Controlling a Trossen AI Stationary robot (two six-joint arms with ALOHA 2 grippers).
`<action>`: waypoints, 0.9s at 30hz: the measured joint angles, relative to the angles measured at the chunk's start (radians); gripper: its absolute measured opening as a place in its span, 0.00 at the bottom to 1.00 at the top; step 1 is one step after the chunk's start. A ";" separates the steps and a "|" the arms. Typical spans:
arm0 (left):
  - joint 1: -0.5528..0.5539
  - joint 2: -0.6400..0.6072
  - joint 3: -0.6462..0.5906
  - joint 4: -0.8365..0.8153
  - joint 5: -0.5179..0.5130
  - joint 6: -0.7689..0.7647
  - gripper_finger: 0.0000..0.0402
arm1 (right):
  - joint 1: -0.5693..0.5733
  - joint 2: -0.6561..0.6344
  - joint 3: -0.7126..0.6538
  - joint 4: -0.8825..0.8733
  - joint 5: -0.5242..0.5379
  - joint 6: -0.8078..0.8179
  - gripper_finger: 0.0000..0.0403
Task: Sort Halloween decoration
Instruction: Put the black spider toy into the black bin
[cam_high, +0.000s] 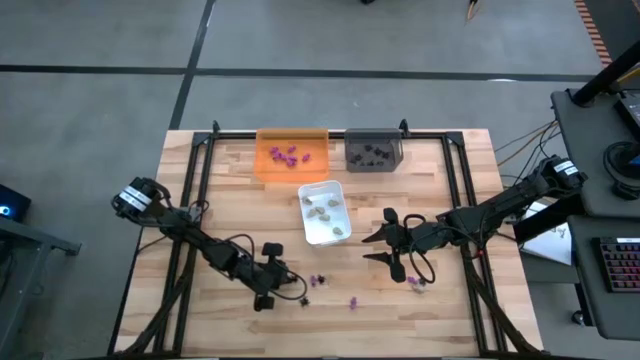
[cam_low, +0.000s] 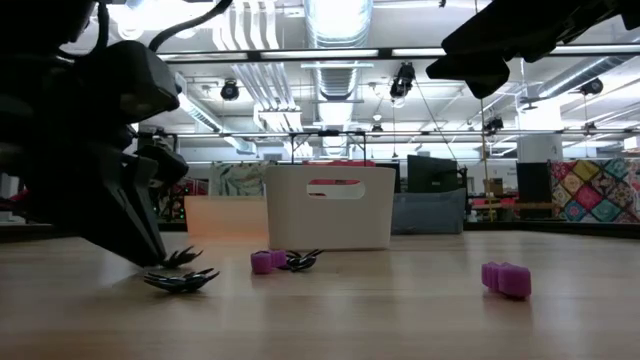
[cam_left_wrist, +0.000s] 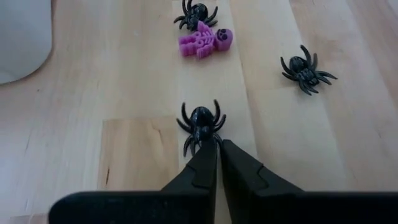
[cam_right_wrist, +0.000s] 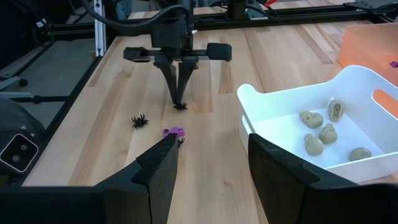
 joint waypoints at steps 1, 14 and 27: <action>0.000 -0.009 -0.001 -0.002 0.002 0.000 0.00 | 0.000 0.000 0.000 0.000 0.000 0.000 0.45; 0.000 -0.093 -0.001 0.028 -0.005 0.001 0.00 | 0.000 0.000 0.000 0.000 0.000 0.000 0.45; 0.021 -0.052 0.001 0.053 -0.049 -0.113 0.09 | 0.000 0.000 -0.003 0.003 0.000 0.000 0.45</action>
